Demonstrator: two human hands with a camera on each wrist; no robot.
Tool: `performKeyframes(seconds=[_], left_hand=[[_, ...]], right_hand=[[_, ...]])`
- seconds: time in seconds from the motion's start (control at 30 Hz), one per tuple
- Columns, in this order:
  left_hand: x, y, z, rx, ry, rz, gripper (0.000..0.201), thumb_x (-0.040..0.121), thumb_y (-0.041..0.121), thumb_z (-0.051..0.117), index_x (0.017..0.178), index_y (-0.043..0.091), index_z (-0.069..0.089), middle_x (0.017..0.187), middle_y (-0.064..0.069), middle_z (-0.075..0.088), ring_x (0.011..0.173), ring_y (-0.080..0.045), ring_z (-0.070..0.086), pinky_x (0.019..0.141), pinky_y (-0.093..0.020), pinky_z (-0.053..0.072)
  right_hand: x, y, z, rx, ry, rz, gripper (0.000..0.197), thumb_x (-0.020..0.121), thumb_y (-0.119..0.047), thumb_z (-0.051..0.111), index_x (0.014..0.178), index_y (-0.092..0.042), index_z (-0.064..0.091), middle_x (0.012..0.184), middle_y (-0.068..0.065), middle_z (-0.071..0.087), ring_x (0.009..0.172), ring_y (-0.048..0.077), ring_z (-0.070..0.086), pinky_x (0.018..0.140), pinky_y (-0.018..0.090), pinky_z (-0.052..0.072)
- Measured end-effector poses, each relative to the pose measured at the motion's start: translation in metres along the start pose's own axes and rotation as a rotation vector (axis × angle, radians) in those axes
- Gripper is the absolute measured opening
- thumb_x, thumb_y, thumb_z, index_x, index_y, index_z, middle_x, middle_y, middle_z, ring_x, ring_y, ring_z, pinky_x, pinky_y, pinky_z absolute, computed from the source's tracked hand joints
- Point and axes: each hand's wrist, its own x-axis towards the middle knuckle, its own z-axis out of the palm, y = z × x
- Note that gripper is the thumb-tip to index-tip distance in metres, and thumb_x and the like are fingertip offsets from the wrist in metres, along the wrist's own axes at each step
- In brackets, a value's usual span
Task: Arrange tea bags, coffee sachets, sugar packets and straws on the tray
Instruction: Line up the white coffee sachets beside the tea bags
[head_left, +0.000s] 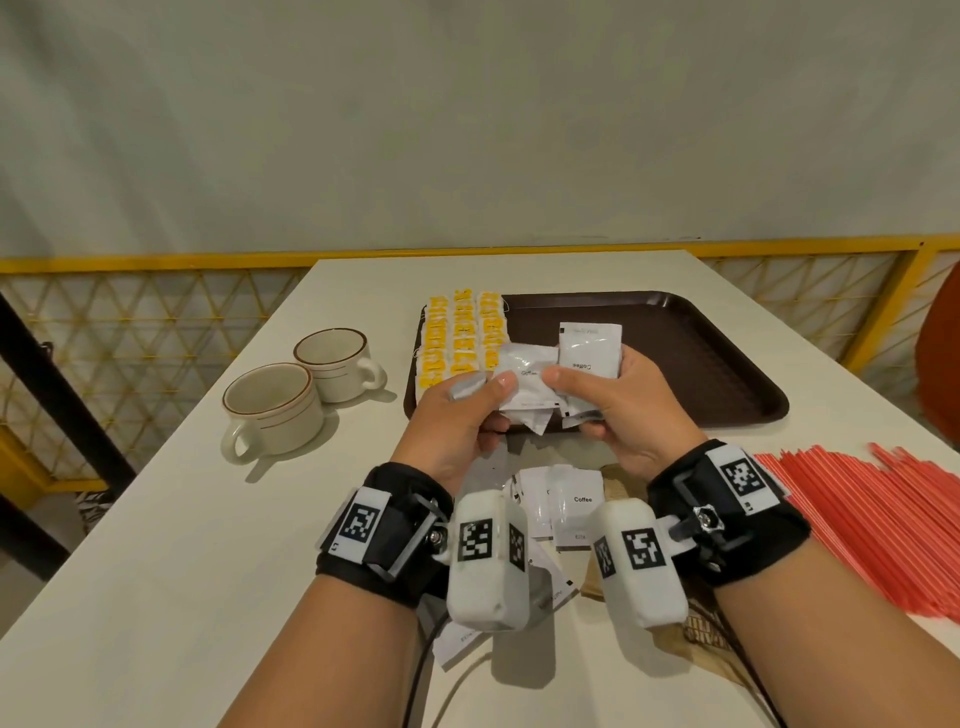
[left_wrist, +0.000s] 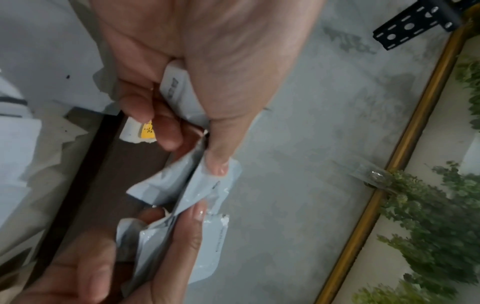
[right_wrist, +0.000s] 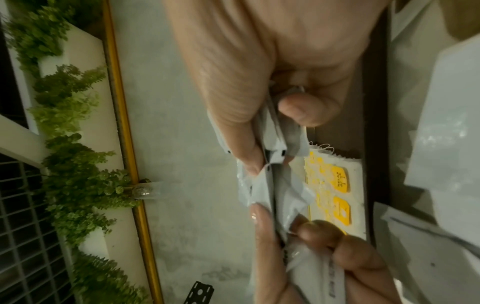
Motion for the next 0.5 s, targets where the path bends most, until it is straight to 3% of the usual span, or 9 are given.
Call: performKeyframes(seconds=[0.1, 0.17, 0.3, 0.4, 0.5], left_hand=[[0.003, 0.002, -0.003, -0.058, 0.101, -0.012, 0.003, 0.090, 0.016, 0.063, 0.093, 0.016, 0.062, 0.065, 0.002, 0.057, 0.053, -0.006, 0.053, 0.049, -0.020, 0.042], [0.007, 0.002, -0.007, -0.087, 0.145, -0.020, 0.001, 0.092, 0.016, 0.061, 0.093, 0.017, 0.061, 0.068, 0.001, 0.057, 0.054, -0.007, 0.054, 0.049, -0.020, 0.044], [0.008, 0.003, -0.009, -0.203, 0.191, -0.048, 0.018, 0.094, 0.016, 0.058, 0.112, 0.014, 0.059, 0.088, -0.005, 0.065, 0.061, -0.007, 0.063, 0.048, -0.017, 0.048], [0.004, 0.004, -0.007, -0.234, 0.138, -0.078, 0.021, 0.093, 0.014, 0.058, 0.114, 0.012, 0.059, 0.094, -0.009, 0.066, 0.063, -0.010, 0.066, 0.049, -0.018, 0.049], [0.000, 0.004, 0.000, -0.127, -0.053, -0.121, 0.030, 0.093, 0.021, 0.058, 0.121, 0.008, 0.059, 0.092, -0.009, 0.069, 0.064, -0.012, 0.064, 0.051, -0.020, 0.049]], right_hand=[[0.005, -0.001, -0.007, 0.157, 0.127, 0.041, 0.024, 0.082, -0.007, 0.072, 0.102, -0.012, 0.061, 0.107, 0.019, 0.069, 0.077, 0.024, 0.055, 0.038, 0.019, 0.030], [0.008, 0.000, -0.011, 0.267, 0.175, 0.075, 0.025, 0.081, -0.007, 0.072, 0.103, -0.014, 0.062, 0.105, 0.015, 0.068, 0.074, 0.020, 0.056, 0.038, 0.018, 0.030], [0.006, -0.001, -0.009, 0.247, 0.093, 0.148, 0.031, 0.082, -0.008, 0.071, 0.111, -0.011, 0.061, 0.095, 0.008, 0.069, 0.066, 0.013, 0.059, 0.038, 0.017, 0.030], [0.001, 0.001, 0.000, 0.179, -0.004, 0.115, 0.024, 0.082, -0.007, 0.069, 0.105, -0.009, 0.064, 0.095, 0.008, 0.070, 0.070, 0.013, 0.061, 0.039, 0.016, 0.031], [0.000, 0.003, 0.004, 0.143, -0.010, 0.077, 0.032, 0.083, -0.008, 0.069, 0.114, -0.003, 0.061, 0.098, 0.012, 0.071, 0.068, 0.015, 0.060, 0.038, 0.017, 0.031]])
